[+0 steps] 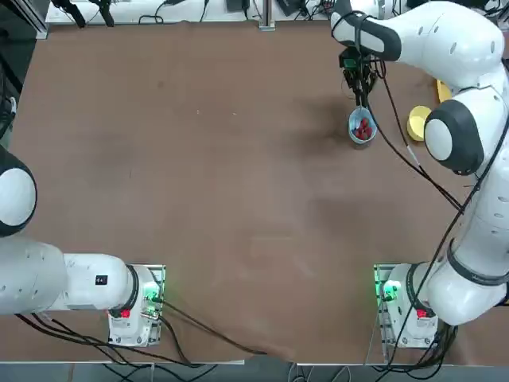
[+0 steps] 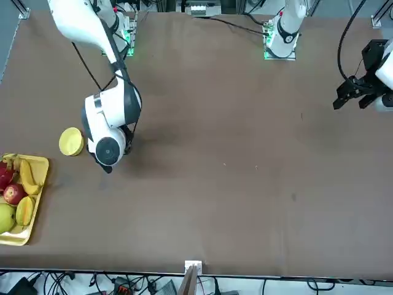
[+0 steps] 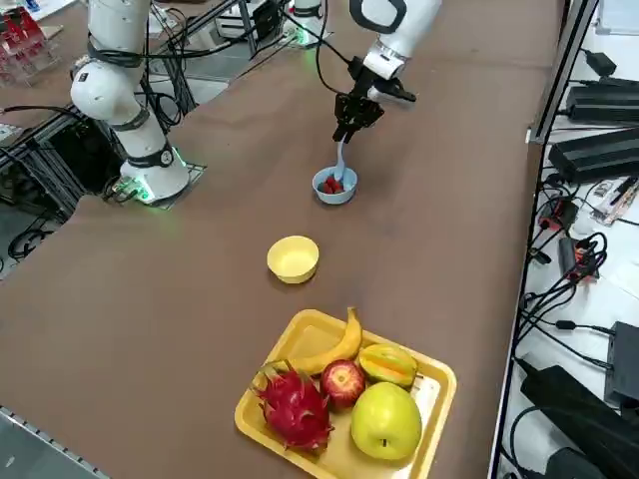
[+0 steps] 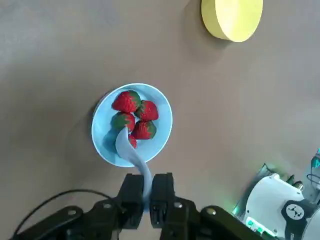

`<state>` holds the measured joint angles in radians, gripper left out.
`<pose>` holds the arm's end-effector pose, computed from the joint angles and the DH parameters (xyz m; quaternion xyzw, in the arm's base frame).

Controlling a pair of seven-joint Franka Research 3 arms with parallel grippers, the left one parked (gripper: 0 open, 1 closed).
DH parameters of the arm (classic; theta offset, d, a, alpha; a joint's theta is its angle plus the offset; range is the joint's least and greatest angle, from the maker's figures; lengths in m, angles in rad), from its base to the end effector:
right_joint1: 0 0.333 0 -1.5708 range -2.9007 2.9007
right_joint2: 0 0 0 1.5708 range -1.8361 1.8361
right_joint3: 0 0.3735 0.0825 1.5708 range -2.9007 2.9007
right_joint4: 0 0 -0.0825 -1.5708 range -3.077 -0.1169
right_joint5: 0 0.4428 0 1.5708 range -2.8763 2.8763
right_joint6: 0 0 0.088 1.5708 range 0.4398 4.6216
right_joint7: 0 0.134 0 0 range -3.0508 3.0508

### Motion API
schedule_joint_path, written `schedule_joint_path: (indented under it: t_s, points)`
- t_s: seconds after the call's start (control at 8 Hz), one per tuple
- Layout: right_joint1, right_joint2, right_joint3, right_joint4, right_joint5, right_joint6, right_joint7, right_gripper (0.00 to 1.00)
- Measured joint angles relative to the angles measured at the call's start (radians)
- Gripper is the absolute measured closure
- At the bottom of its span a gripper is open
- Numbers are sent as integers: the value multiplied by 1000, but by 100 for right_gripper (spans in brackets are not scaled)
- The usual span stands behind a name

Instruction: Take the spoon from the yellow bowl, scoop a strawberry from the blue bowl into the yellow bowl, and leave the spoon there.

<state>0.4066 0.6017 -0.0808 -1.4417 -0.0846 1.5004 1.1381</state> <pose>0.6809 0.2270 0.3080 0.8869 -0.3715 -0.1549 0.2269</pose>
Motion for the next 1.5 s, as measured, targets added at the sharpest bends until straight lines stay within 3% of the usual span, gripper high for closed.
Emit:
schedule_joint_path:
  t_s: [1.5]
  points:
    - [-30, -24, 1, -46, 17, 48, 48, 89]
